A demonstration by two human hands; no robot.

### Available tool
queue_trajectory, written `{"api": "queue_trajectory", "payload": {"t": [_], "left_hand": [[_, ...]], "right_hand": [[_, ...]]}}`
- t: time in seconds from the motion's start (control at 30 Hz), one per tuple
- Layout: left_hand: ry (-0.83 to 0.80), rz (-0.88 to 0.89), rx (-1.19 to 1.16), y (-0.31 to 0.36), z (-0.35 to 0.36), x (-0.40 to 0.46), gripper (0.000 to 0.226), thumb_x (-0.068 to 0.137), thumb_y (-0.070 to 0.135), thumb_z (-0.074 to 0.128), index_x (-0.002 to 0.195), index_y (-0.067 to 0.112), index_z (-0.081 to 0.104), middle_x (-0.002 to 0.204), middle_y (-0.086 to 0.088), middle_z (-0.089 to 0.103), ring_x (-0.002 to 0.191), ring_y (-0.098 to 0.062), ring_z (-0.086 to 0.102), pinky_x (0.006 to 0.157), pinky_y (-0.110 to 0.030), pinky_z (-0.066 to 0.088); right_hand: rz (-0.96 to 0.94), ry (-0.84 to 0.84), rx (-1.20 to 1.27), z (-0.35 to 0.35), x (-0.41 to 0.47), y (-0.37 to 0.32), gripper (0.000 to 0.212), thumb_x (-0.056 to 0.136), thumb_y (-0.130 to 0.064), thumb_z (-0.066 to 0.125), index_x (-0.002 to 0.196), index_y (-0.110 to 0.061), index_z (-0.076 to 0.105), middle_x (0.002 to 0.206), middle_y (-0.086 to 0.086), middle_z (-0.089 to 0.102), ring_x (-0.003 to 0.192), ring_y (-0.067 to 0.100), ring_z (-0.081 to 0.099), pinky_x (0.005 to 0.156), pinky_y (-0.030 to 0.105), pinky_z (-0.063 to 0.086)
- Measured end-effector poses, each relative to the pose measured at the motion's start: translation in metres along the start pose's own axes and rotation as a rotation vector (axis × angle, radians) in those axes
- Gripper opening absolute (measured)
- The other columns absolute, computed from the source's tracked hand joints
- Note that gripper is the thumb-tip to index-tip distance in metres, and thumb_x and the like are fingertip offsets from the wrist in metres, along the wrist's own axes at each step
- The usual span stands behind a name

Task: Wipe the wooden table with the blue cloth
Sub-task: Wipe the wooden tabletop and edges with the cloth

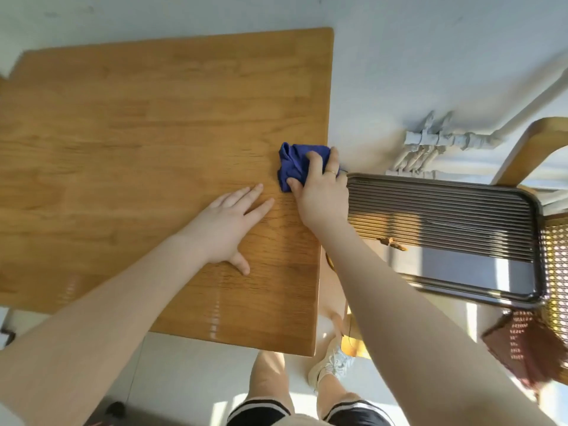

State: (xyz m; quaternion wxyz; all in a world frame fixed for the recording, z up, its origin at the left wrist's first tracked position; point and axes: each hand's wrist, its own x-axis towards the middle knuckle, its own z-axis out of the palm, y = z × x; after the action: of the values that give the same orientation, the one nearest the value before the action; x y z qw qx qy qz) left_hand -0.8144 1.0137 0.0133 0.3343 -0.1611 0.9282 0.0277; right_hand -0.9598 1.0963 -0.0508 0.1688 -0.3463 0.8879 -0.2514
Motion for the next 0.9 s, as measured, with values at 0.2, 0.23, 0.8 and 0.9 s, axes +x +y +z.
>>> {"api": "queue_trajectory", "payload": {"t": [0.2,0.23,0.8,0.9], "left_hand": [[0.168,0.030,-0.123,-0.011,-0.021,0.011,0.087,0.086,0.054,0.051,0.150,0.024,0.000,0.157,0.000,0.013,0.145,-0.016,0.005,0.115,-0.030,0.008],[0.205,0.027,-0.134,-0.014,-0.027,0.016,0.083,0.088,0.052,0.050,0.150,0.022,0.004,0.155,0.000,0.020,0.145,-0.015,0.007,0.115,-0.030,0.010],[0.319,0.010,-0.204,-0.083,-0.110,0.137,0.092,0.079,0.053,0.063,0.150,0.021,0.013,0.158,0.001,0.005,0.145,-0.020,0.007,0.114,-0.041,0.018],[0.252,-0.048,-0.223,-0.091,-0.120,0.153,0.110,0.071,0.060,0.066,0.150,0.017,0.005,0.159,-0.001,-0.007,0.145,-0.021,0.000,0.116,-0.041,0.013]], "right_hand": [[-0.008,0.016,0.126,-0.002,0.003,0.008,0.048,0.093,-0.035,0.047,0.139,-0.027,0.035,0.154,0.018,0.010,0.127,0.043,0.030,0.103,0.047,0.032],[-0.009,0.000,0.149,-0.006,0.020,0.008,0.049,0.093,-0.035,0.047,0.140,-0.028,0.034,0.154,0.016,0.010,0.127,0.042,0.030,0.103,0.046,0.031],[0.068,0.133,0.274,-0.014,0.150,-0.008,0.047,0.090,-0.028,0.055,0.136,-0.024,0.045,0.147,0.016,0.025,0.119,0.040,0.041,0.103,0.038,0.030],[0.107,0.134,0.340,-0.017,0.180,-0.008,0.048,0.089,-0.029,0.056,0.135,-0.028,0.045,0.147,0.010,0.025,0.121,0.035,0.041,0.104,0.037,0.032]]}}
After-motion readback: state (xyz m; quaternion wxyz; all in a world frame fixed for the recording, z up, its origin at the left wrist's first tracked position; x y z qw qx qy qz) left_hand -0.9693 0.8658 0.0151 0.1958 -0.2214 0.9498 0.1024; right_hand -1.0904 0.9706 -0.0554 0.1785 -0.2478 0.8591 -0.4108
